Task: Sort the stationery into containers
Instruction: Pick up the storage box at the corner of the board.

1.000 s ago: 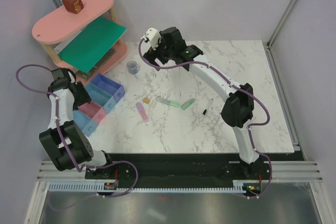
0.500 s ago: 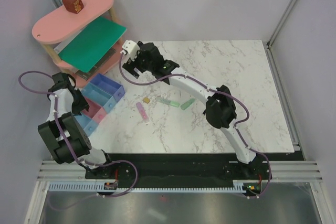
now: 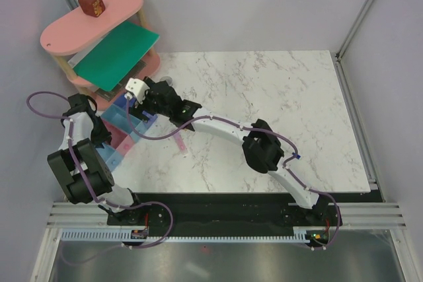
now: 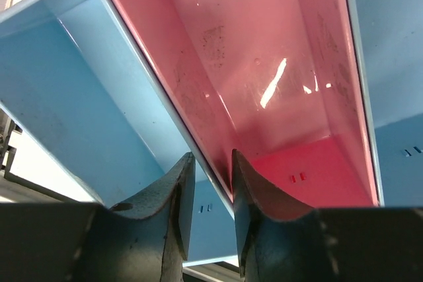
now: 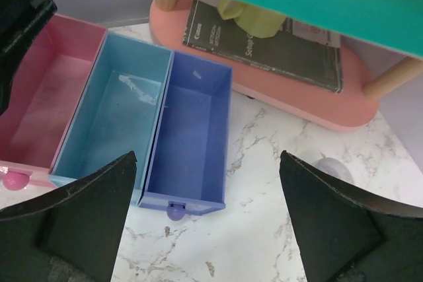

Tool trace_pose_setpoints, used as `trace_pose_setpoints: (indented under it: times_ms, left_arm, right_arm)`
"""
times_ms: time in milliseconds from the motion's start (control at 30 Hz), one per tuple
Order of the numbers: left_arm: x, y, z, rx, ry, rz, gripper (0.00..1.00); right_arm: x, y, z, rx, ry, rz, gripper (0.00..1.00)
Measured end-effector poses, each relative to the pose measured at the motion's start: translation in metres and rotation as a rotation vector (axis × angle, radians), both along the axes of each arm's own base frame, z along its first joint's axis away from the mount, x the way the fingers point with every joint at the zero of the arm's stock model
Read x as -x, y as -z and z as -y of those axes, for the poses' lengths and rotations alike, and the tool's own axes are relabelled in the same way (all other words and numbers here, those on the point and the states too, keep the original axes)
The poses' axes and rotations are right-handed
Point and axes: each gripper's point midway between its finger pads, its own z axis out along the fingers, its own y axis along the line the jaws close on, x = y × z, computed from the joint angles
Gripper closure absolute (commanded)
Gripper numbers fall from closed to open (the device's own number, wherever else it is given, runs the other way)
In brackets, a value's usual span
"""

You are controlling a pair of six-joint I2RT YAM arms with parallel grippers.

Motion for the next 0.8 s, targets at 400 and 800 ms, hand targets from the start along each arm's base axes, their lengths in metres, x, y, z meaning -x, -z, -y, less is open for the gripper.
trace_pose_setpoints:
  times_ms: [400,800]
  left_arm:
    - [0.001,0.002,-0.001,-0.007,0.009,-0.006,0.66]
    - [0.003,0.006,-0.002,-0.011,0.026,-0.017,0.75]
  right_arm:
    - [0.009,0.085,-0.016,0.070,-0.047,-0.092,0.04]
    - [0.029,0.089,-0.042,0.033,-0.130,-0.070,0.07]
